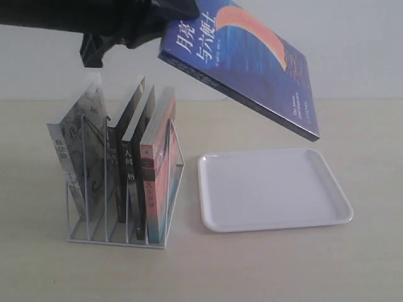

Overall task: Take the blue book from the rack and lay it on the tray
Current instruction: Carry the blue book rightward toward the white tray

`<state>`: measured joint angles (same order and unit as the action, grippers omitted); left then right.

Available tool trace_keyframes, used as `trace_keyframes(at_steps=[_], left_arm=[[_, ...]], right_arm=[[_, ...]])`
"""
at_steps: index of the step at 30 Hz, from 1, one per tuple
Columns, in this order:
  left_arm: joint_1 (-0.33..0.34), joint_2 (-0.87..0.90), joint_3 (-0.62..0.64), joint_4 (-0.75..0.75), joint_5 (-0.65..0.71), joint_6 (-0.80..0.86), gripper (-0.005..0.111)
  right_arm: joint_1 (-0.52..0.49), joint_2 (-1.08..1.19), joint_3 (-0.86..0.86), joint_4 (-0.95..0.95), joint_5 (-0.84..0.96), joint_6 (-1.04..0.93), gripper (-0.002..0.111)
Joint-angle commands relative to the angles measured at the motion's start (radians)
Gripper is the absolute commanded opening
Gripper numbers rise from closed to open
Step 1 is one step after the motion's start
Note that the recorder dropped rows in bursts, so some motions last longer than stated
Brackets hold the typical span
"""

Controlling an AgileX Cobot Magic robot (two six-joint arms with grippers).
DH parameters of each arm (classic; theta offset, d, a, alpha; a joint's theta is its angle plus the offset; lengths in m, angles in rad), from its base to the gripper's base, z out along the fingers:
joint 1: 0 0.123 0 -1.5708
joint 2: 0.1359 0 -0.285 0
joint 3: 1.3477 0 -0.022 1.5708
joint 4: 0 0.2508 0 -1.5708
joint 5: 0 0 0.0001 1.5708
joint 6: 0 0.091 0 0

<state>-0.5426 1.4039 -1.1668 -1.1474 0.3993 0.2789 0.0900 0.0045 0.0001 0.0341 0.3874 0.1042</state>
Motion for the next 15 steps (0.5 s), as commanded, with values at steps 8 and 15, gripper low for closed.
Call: trace_keyframes(at_steps=[8, 15], left_arm=[[-0.048, 0.169, 0.0, -0.346, -0.122, 0.233, 0.009], [-0.099, 0.24, -0.014, -0.439, -0.193, 0.288, 0.009]], right_arm=[[0.0, -0.005, 0.0, -0.002, -0.008, -0.009, 0.0], [0.0, -0.005, 0.0, -0.002, -0.008, -0.009, 0.0]])
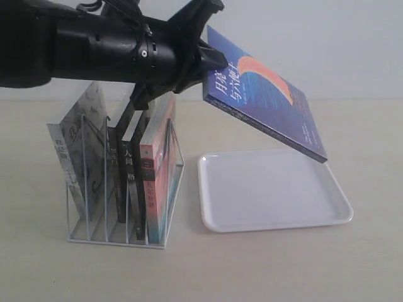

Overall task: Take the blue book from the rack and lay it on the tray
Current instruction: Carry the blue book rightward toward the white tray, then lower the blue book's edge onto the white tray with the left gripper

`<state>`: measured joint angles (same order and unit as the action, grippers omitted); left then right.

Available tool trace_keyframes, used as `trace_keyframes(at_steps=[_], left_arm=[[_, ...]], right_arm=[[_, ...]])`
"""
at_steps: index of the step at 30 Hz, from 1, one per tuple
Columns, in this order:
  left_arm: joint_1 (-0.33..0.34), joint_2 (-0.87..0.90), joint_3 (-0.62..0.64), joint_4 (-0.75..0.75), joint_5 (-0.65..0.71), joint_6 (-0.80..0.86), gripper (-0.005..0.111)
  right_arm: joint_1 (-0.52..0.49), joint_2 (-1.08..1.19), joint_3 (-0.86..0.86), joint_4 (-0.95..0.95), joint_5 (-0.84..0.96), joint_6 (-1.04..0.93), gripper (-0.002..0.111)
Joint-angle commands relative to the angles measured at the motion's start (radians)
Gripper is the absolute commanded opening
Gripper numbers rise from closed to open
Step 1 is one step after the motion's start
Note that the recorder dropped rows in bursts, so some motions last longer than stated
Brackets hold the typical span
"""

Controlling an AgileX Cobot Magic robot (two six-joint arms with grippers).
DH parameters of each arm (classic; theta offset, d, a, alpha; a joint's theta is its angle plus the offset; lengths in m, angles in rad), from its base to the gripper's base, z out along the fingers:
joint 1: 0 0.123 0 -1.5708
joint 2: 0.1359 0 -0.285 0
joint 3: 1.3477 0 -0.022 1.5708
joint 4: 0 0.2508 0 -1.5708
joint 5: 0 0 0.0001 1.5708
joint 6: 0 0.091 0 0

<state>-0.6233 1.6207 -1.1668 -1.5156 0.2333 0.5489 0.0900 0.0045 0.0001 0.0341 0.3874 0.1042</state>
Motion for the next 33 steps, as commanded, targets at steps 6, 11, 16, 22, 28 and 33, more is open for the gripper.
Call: trace_keyframes(at_steps=[6, 11, 16, 22, 28, 33], left_arm=[[-0.018, 0.082, -0.014, -0.109, -0.039, 0.02, 0.009], [-0.02, 0.11, -0.016, -0.141, -0.042, 0.036, 0.009], [-0.048, 0.087, -0.027, -0.144, -0.109, 0.134, 0.009], [-0.048, 0.006, -0.037, -0.14, -0.095, 0.178, 0.009], [-0.048, -0.027, -0.056, -0.14, -0.038, 0.207, 0.009], [-0.065, -0.027, -0.066, -0.148, -0.031, 0.216, 0.008]], right_arm=[[0.0, -0.005, 0.0, -0.002, -0.008, -0.009, 0.0], [0.0, -0.005, 0.0, -0.002, -0.008, -0.009, 0.0], [0.0, -0.005, 0.0, -0.002, -0.008, -0.009, 0.0], [0.0, -0.005, 0.0, -0.002, -0.008, -0.009, 0.0], [0.0, -0.005, 0.0, -0.002, -0.008, -0.009, 0.0], [0.0, -0.005, 0.0, -0.002, -0.008, -0.009, 0.0]])
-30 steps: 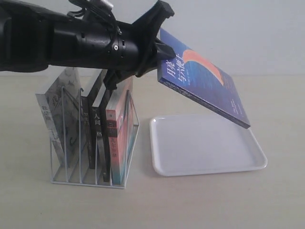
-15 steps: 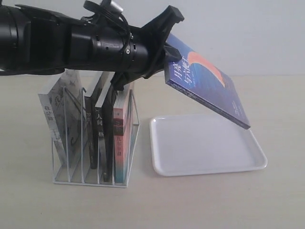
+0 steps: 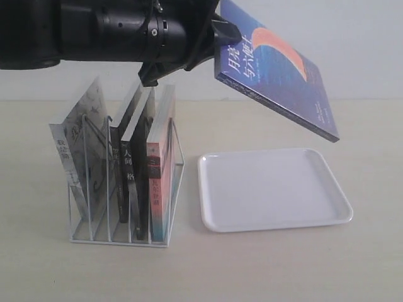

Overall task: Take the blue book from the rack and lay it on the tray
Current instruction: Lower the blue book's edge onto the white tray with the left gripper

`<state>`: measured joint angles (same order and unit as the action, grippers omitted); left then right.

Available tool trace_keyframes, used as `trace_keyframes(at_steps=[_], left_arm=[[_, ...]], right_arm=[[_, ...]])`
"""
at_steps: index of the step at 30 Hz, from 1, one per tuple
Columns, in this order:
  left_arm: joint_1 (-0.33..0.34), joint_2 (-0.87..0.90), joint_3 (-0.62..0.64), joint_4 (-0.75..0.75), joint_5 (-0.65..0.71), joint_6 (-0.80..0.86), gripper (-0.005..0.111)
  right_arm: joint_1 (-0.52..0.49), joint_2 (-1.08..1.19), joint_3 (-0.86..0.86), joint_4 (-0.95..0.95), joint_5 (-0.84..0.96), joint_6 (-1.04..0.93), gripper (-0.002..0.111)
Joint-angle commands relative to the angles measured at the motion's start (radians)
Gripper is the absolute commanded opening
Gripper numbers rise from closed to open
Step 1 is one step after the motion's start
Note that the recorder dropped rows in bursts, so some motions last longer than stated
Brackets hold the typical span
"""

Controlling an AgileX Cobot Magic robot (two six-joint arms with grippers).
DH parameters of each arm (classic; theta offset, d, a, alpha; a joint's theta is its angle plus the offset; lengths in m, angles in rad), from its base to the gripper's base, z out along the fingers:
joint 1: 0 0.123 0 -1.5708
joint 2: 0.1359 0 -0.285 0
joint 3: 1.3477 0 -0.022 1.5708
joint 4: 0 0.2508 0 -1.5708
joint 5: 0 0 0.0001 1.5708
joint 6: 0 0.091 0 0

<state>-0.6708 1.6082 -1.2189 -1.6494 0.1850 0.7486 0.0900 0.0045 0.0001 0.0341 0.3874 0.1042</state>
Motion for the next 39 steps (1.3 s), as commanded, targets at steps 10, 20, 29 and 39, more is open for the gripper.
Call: trace_keyframes(at_steps=[10, 20, 29, 39], left_arm=[[-0.083, 0.061, -0.048, -0.047, -0.076, 0.043, 0.004], [-0.102, 0.163, -0.125, -0.074, -0.057, 0.037, 0.004], [-0.107, 0.254, -0.161, -0.086, -0.05, 0.039, 0.004], [-0.107, 0.329, -0.158, -0.095, -0.11, 0.037, 0.004]], right_arm=[[0.0, -0.005, 0.0, -0.002, -0.008, -0.009, 0.0], [0.0, -0.005, 0.0, -0.002, -0.008, -0.009, 0.0], [0.0, -0.005, 0.0, -0.002, -0.008, -0.009, 0.0], [0.0, -0.005, 0.0, -0.002, -0.008, -0.009, 0.0]])
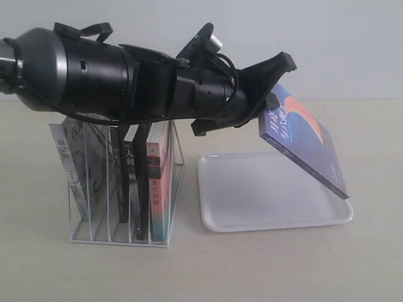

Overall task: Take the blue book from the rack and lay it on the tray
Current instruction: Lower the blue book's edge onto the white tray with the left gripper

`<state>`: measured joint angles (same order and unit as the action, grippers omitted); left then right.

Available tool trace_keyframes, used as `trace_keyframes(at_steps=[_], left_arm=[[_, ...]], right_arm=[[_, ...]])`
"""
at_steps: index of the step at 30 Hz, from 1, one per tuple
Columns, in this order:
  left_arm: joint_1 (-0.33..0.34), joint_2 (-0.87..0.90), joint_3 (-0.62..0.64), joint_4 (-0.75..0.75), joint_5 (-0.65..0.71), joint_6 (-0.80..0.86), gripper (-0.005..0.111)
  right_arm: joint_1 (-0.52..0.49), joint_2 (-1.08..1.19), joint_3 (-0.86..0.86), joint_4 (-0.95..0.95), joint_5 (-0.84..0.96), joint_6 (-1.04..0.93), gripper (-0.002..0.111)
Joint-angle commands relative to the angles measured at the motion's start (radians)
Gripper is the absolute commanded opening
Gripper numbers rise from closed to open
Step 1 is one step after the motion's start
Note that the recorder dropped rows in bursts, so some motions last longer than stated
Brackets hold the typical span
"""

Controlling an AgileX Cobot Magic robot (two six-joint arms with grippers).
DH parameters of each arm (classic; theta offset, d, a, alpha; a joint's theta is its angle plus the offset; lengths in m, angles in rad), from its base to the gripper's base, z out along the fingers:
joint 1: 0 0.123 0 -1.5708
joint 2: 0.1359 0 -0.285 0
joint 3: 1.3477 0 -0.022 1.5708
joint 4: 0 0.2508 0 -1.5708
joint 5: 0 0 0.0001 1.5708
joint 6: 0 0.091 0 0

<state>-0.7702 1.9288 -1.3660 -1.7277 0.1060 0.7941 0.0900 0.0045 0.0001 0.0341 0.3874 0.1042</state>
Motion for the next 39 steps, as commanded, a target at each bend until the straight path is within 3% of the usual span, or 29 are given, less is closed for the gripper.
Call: trace_keyframes(at_steps=[1, 10, 39], left_arm=[[-0.008, 0.012, -0.011, -0.017, -0.035, -0.009, 0.004], [-0.008, 0.024, -0.011, -0.017, -0.087, -0.011, 0.004], [-0.008, 0.066, -0.011, -0.017, -0.069, -0.068, 0.004]], right_arm=[[0.0, -0.005, 0.0, -0.002, -0.008, -0.009, 0.0], [0.0, -0.005, 0.0, -0.002, -0.008, -0.009, 0.0], [0.0, -0.005, 0.0, -0.002, -0.008, -0.009, 0.0]])
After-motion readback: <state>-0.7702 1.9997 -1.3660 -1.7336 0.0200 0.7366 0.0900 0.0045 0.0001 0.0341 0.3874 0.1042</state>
